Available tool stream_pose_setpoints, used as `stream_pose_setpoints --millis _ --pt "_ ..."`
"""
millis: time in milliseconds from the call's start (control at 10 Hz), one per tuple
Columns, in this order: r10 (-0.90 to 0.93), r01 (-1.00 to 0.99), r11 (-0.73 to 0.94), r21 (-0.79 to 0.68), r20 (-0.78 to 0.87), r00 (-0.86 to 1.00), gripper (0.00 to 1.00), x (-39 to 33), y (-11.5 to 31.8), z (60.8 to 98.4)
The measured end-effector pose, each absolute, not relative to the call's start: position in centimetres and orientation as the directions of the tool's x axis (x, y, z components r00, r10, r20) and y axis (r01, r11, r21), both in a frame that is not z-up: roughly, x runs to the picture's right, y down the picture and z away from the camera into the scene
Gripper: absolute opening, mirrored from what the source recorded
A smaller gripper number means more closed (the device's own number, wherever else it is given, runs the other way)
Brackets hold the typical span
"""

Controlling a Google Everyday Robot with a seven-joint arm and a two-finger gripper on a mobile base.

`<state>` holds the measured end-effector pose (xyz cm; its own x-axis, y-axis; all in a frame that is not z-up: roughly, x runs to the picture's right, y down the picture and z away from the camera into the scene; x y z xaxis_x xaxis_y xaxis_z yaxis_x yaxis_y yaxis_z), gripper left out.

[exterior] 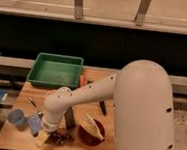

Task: Place grapes in plastic cup

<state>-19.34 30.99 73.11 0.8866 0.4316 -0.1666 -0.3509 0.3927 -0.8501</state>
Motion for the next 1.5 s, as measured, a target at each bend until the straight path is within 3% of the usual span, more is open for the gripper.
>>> stream_pose_setpoints --millis 500,600,1500 --pt "0.437 -0.357 0.403 -0.843 -0.165 0.884 0.06 -19.3 30.5 73.0" --pt "0.446 -0.349 0.406 -0.845 -0.150 0.882 0.01 -19.2 30.2 72.8" --pt "0.528 -0.269 0.536 -0.801 0.069 0.847 0.00 -19.7 18.4 68.3"
